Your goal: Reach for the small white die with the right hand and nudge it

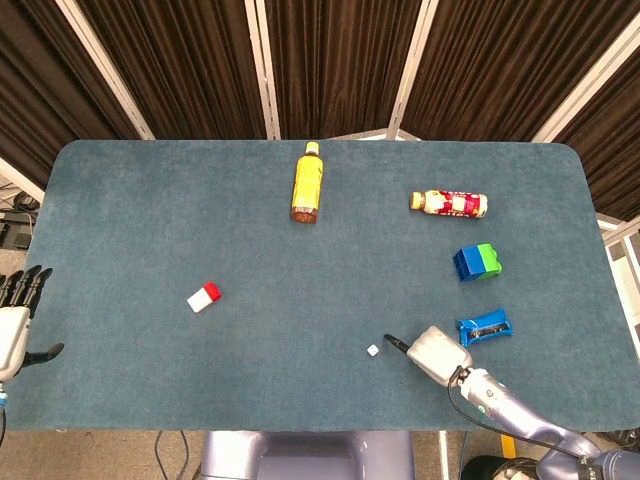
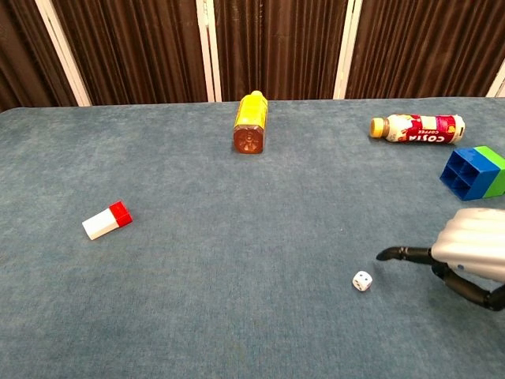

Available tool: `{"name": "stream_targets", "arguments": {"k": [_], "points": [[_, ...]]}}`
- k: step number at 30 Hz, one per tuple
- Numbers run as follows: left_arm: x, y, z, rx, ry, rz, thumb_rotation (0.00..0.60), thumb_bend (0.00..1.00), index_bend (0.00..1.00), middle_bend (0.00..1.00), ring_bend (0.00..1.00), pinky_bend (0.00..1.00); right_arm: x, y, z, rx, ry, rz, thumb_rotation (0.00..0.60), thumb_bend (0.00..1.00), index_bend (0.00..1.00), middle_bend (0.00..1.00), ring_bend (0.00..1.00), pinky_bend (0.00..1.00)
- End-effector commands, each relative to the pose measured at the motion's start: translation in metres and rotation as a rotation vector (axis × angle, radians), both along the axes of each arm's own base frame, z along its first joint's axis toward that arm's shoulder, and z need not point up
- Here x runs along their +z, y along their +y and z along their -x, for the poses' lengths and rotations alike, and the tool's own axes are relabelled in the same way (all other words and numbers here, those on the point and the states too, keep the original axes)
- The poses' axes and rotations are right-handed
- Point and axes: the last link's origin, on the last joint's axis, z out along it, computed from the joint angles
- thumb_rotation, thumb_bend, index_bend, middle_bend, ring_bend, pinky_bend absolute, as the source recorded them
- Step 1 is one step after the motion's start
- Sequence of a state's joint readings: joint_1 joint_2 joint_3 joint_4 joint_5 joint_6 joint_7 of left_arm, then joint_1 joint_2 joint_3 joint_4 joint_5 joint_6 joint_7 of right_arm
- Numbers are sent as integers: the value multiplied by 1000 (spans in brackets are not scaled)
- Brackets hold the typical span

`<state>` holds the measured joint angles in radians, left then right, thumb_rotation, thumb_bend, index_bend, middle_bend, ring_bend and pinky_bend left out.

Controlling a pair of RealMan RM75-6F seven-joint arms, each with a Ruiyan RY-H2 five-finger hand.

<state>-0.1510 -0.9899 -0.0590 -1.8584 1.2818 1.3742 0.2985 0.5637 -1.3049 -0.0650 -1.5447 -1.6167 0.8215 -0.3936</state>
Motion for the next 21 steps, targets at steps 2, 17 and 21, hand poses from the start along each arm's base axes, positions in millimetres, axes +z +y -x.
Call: {"name": "stream_targets", "arguments": {"k": [2, 17, 21], "points": [[1, 0, 0, -8, 0, -7, 600, 0, 0, 0, 0, 0, 21, -2, -11, 20, -78, 62, 600, 764, 0, 681, 696, 967], [1, -4, -3, -74, -18, -13, 600, 0, 0, 0, 0, 0, 129, 21, 9, -94, -425, 477, 600, 0, 0, 6, 0, 0], [0, -6, -5, -103, -24, -16, 600, 0, 0, 0, 0, 0, 138, 32, 31, -187, -450, 547, 600, 0, 0, 0, 0, 0]]}}
